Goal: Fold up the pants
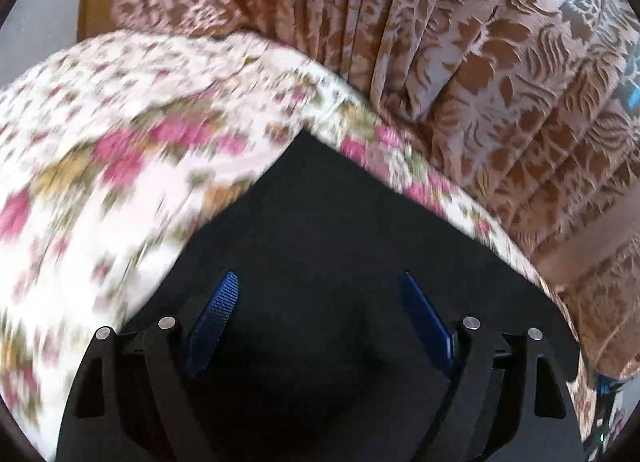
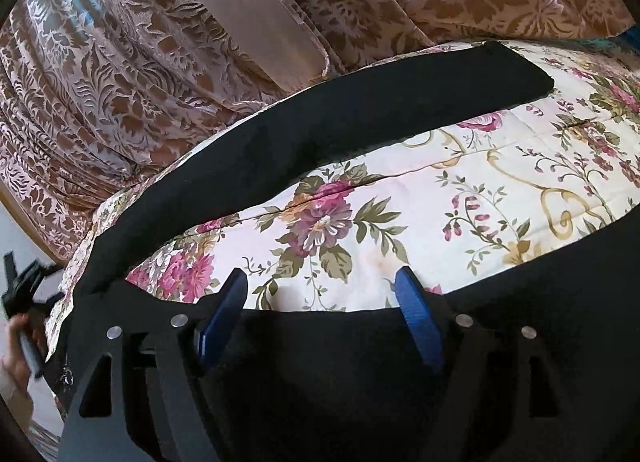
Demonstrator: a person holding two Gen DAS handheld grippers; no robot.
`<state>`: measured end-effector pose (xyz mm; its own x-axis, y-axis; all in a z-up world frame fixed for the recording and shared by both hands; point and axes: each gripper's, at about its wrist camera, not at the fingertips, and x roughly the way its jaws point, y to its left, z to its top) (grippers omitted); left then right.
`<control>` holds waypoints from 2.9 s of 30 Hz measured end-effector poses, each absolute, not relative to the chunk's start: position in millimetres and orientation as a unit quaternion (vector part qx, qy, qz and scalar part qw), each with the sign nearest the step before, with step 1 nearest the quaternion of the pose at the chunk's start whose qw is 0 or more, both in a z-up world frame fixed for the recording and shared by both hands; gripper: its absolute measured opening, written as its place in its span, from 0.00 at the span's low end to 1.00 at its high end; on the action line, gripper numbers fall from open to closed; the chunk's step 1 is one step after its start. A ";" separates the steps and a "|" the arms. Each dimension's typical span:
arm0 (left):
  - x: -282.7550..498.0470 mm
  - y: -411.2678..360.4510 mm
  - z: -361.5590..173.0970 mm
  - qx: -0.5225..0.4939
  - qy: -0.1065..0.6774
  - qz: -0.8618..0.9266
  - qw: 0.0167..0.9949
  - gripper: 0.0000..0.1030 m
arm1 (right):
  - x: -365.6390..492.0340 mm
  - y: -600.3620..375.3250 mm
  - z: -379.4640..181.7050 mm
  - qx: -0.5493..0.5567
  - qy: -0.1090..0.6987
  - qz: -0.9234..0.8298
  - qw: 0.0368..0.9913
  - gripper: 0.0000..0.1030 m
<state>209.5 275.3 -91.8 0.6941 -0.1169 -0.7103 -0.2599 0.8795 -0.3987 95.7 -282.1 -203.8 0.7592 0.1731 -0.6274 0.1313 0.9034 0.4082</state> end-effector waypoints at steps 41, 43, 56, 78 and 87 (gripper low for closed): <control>238.3 291.9 -78.6 -0.303 0.265 -0.012 0.915 0.04 | 99.8 -279.6 -208.4 0.225 0.337 0.016 0.914 0.78; 211.7 296.8 -77.5 -0.334 0.253 -0.024 0.907 0.04 | 100.0 -279.4 -208.5 0.226 0.336 0.016 0.914 0.78; 106.4 310.7 -155.0 -0.456 0.243 0.005 0.856 0.04 | 99.5 -279.0 -208.6 0.226 0.337 0.016 0.914 0.78; 105.7 310.2 -163.8 -0.458 0.238 -0.020 0.856 0.04 | 261.5 -151.9 -95.7 0.210 0.451 0.081 0.863 0.84; 104.4 311.6 -165.2 -0.465 0.235 -0.033 0.853 0.04 | 361.4 -108.0 -115.8 0.310 0.519 0.026 0.796 0.73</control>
<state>104.4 311.6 -165.2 0.8870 -0.2752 -0.3708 -0.1622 0.5661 -0.8082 361.4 -108.0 -115.8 0.4608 0.3624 -0.8101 0.2803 0.8066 0.5203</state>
